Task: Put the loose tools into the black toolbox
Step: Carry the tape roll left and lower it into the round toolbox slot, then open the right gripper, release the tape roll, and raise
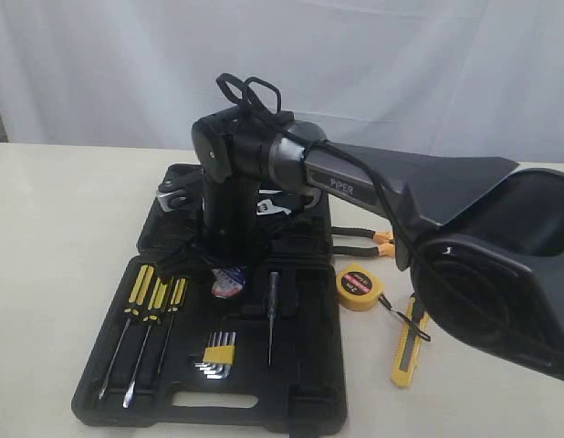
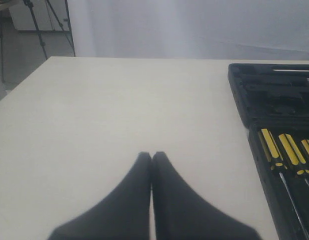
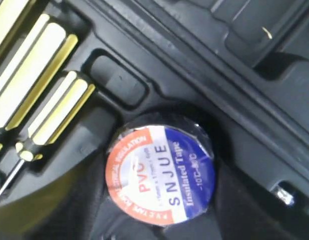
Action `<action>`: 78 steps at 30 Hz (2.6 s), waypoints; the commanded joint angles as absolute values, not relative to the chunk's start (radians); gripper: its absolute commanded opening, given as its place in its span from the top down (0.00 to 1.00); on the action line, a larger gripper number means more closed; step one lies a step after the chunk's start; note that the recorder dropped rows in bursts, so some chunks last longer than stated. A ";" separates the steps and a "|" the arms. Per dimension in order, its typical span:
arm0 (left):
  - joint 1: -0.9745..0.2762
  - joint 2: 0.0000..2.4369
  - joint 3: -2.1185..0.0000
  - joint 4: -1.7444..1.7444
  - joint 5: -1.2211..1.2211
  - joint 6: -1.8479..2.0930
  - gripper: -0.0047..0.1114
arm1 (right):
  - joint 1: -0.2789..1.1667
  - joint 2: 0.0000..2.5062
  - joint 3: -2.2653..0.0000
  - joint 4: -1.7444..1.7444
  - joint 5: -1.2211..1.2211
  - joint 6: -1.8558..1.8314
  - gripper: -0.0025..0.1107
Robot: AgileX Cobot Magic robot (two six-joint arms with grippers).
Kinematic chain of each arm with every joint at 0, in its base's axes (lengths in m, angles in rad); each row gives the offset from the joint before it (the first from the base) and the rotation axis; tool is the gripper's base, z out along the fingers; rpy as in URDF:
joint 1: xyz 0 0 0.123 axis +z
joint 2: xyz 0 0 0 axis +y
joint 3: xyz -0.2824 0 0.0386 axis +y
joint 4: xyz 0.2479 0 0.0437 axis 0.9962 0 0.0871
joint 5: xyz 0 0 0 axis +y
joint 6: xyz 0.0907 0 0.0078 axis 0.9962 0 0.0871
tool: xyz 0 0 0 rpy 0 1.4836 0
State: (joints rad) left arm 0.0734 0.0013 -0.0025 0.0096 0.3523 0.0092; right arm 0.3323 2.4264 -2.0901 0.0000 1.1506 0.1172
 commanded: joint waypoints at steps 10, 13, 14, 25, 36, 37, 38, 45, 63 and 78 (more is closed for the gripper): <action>0.069 0.000 0.000 0.000 0.342 0.007 0.96 | 0.331 2.422 -2.199 -0.006 1.221 0.119 0.29; 0.069 0.000 0.000 0.000 0.342 0.007 0.96 | 0.331 2.422 -2.270 0.000 1.221 0.119 0.38; 0.069 0.000 0.000 0.000 0.342 0.007 0.96 | 0.331 2.420 -2.287 0.000 1.221 0.119 0.45; 0.069 0.000 0.000 0.000 0.342 0.007 0.96 | 0.331 2.385 -2.286 0.082 1.221 0.126 0.98; 0.069 0.000 0.000 0.000 0.342 0.007 0.96 | 0.331 2.387 -2.207 0.006 1.221 0.126 0.98; 0.069 0.000 0.000 0.000 0.342 0.007 0.96 | 0.331 2.387 -2.207 0.006 1.221 0.126 0.98; 0.069 0.000 0.000 0.000 0.342 0.007 0.96 | 0.331 2.387 -2.207 0.006 1.221 0.126 0.98; 0.069 0.000 0.000 0.000 0.342 0.007 0.96 | 0.329 2.416 -2.183 0.000 1.221 0.133 0.98; 0.069 0.000 0.000 0.000 0.342 0.007 0.96 | 0.329 2.442 -2.086 0.000 1.221 0.137 0.98; 0.069 0.000 0.000 0.000 0.342 0.007 0.96 | 0.329 2.392 -2.105 -0.009 1.200 0.135 0.98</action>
